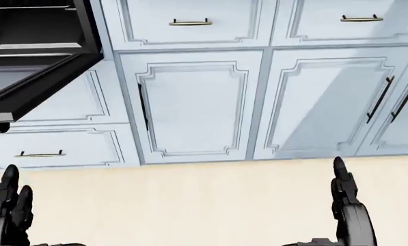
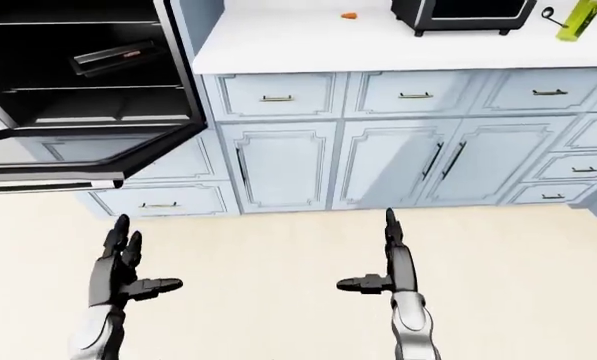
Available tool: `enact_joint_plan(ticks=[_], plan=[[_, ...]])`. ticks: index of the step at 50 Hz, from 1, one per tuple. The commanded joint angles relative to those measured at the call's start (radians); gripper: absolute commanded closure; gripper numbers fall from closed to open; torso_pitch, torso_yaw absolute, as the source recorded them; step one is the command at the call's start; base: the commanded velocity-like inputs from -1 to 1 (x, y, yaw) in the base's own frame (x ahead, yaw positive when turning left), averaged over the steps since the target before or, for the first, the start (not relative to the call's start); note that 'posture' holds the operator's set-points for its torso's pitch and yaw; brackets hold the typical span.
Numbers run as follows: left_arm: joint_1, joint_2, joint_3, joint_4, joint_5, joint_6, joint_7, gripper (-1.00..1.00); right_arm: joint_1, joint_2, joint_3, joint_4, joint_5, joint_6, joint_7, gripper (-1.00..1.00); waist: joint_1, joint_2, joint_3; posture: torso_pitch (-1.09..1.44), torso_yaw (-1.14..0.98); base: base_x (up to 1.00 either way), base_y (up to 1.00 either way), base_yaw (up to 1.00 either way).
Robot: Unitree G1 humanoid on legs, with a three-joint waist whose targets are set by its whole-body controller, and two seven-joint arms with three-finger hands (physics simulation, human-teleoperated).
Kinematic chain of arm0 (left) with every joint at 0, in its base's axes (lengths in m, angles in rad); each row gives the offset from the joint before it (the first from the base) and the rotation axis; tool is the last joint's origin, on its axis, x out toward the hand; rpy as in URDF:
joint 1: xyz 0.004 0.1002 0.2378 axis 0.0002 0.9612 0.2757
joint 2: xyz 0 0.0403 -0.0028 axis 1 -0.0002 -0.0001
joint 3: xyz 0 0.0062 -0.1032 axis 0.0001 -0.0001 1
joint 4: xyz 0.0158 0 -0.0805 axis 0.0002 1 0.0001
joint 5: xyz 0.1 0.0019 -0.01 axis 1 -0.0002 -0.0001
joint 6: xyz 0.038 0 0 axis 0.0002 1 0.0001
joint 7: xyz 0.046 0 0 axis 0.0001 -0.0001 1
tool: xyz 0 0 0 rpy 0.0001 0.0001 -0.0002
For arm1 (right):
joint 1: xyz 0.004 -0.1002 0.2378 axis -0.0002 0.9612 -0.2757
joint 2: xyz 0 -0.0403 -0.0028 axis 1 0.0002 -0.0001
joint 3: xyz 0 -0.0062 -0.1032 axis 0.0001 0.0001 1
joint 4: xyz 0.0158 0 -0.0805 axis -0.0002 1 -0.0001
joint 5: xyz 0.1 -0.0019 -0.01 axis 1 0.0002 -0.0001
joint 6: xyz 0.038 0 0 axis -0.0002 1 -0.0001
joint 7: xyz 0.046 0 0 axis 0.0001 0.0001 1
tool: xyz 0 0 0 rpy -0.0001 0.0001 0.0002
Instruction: Close the oven door.
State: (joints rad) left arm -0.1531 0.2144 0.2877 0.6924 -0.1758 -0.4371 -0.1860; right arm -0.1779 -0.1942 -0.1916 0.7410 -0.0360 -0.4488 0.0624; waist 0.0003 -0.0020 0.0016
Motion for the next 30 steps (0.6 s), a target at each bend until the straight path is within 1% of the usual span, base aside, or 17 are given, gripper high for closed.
enact_joint_plan(ticks=[1,2,4,5,7,9,12,16,18,19,20,21,22,24,25,27,30], plan=[[-0.038,0.018,-0.017,0.154,-0.029,-0.171,-0.064,-1.0,-0.055,-0.029,-0.006,0.144,0.024,-0.188,0.019,-1.0,0.0,0.001,-0.015,0.0,0.0,0.0,0.0,0.0],[-0.06,0.026,-0.023,0.253,-0.039,-0.216,-0.084,-1.0,-0.078,-0.04,-0.003,0.234,0.025,-0.236,0.017,-1.0,-0.001,0.002,-0.014,0.0,0.0,0.0,0.0,0.0],[-0.108,0.051,-0.038,0.473,-0.013,-0.299,-0.049,-1.0,-0.112,-0.054,-0.006,0.395,0.059,-0.313,0.038,-1.0,-0.001,0.002,-0.013,0.0,0.0,0.0,0.0,0.0],[-0.117,0.059,-0.045,0.532,-0.007,-0.339,-0.033,-1.0,-0.116,-0.062,0.007,0.451,0.045,-0.36,0.031,-1.0,-0.001,0.002,-0.012,0.0,0.0,0.0,0.0,0.0],[-0.115,0.058,-0.057,0.596,-0.014,-0.359,-0.052,-1.0,-0.118,-0.07,0.014,0.526,0.036,-0.416,0.011,-1.0,-0.003,0.002,-0.01,0.0,0.0,0.0,0.0,0.0],[-0.108,0.051,-0.056,0.618,-0.031,-0.349,-0.07,-1.0,-0.114,-0.073,0.006,0.571,0.05,-0.428,0.009,-1.0,-0.004,0.001,-0.006,0.0,0.0,0.0,0.0,0.0],[-0.092,0.057,-0.05,0.642,-0.034,-0.388,-0.058,-1.0,-0.089,-0.079,-0.002,0.597,0.051,-0.447,0.002,-1.0,-0.004,-0.002,0.001,0.0,0.0,0.0,0.0,0.0],[-0.079,0.069,-0.02,0.656,-0.062,-0.418,-0.059,-1.0,-0.07,-0.085,-0.022,0.612,0.059,-0.447,0.011,-1.0,-0.005,-0.005,0.004,0.0,0.0,0.0,0.0,0.0],[-0.062,0.07,-0.016,0.666,-0.064,-0.422,-0.08,-1.0,-0.059,-0.085,-0.041,0.618,0.078,-0.434,0.024,-1.0,-0.006,-0.005,0.005,0.0,0.0,0.0,0.0,0.0],[-0.055,0.073,-0.016,0.669,-0.055,-0.427,-0.064,-1.0,-0.055,-0.084,-0.051,0.62,0.09,-0.424,0.03,-1.0,-0.006,-0.005,0.006,0.0,0.0,0.0,0.0,0.0],[-0.046,0.072,-0.011,0.673,-0.054,-0.421,-0.07,-1.0,-0.047,-0.086,-0.06,0.623,0.097,-0.417,0.024,-1.0,-0.006,-0.005,0.007,0.0,0.0,0.0,0.0,0.0],[-0.03,0.076,-0.021,0.679,-0.025,-0.413,-0.026,-1.0,-0.031,-0.087,-0.066,0.628,0.1,-0.416,0.029,-1.0,-0.006,-0.005,0.008,0.0,0.0,0.0,0.0,0.0],[-0.022,0.076,-0.016,0.682,-0.017,-0.374,-0.009,-1.0,-0.023,-0.088,-0.068,0.629,0.096,-0.415,0.024,-1.0,-0.006,-0.004,0.009,0.0,0.0,0.0,0.0,0.0],[0.004,0.06,-0.015,0.687,0.003,-0.338,-0.021,-1.0,-0.009,-0.084,-0.071,0.633,0.084,-0.405,0.013,-1.0,-0.006,-0.003,0.012,0.0,0.0,0.0,0.0,0.0],[0.014,0.052,-0.005,0.688,0.001,-0.313,-0.046,-1.0,-0.003,-0.083,-0.072,0.634,0.079,-0.403,0.011,-1.0,-0.006,-0.002,0.014,0.0,0.0,0.0,0.0,0.0],[0.03,0.049,-0.005,0.69,0.03,-0.315,-0.024,-1.0,0.004,-0.081,-0.074,0.635,0.066,-0.396,0.007,-1.0,-0.006,-0.002,0.018,0.0,0.0,0.0,0.0,0.0],[0.05,0.054,0.019,0.694,0.051,-0.291,-0.016,-1.0,0.025,-0.079,-0.07,0.639,0.033,-0.381,-0.005,-1.0,-0.007,-0.003,0.022,0.0,0.0,0.0,0.0,0.0]])
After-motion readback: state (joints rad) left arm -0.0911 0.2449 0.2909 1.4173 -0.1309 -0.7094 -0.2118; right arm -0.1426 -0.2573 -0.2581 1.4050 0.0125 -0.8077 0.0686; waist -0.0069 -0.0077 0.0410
